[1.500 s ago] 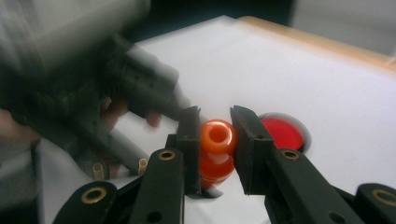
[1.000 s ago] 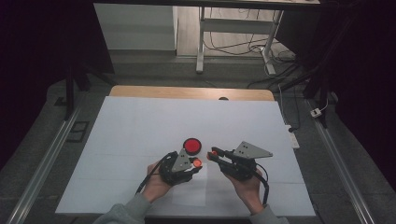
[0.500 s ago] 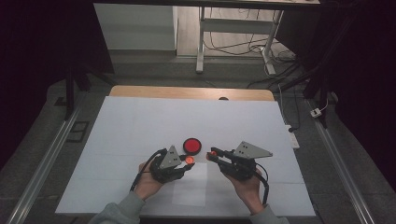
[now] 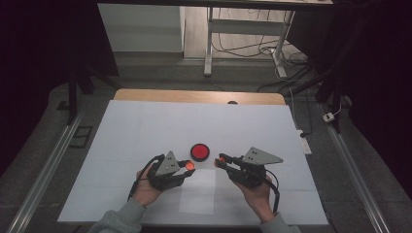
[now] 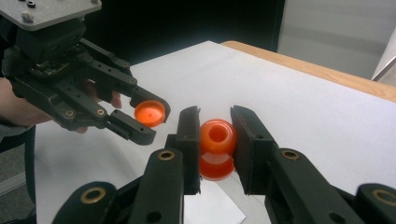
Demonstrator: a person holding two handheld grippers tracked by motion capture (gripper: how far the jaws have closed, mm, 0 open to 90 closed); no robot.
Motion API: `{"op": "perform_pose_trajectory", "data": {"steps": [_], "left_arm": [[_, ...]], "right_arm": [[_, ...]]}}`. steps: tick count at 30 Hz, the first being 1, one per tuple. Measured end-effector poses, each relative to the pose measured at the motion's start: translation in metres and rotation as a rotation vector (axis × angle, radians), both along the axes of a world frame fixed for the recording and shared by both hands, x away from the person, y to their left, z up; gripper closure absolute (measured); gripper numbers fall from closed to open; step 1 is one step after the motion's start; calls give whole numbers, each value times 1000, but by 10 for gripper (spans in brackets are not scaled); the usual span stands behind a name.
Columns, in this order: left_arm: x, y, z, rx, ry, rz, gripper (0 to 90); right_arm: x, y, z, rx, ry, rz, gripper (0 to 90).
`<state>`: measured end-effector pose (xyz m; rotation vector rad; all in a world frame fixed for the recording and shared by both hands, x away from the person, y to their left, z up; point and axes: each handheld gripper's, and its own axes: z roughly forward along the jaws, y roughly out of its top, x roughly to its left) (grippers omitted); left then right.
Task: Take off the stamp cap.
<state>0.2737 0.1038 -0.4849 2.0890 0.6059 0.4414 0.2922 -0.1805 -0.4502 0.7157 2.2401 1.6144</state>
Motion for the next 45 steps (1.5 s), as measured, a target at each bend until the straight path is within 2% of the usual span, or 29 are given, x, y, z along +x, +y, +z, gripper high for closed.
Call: {"op": "perform_pose_trajectory", "data": {"steps": [12, 34, 45], "left_arm": [[-6, 22, -2, -2, 15, 27, 652], [-35, 97, -17, -32, 57, 163, 651], [-39, 106, -23, -27, 68, 178, 651]], "right_arm": [[2, -1, -2, -5, 4, -3, 723], [3, -4, -3, -2, 5, -13, 722], [3, -4, -3, -6, 4, -16, 722]]}}
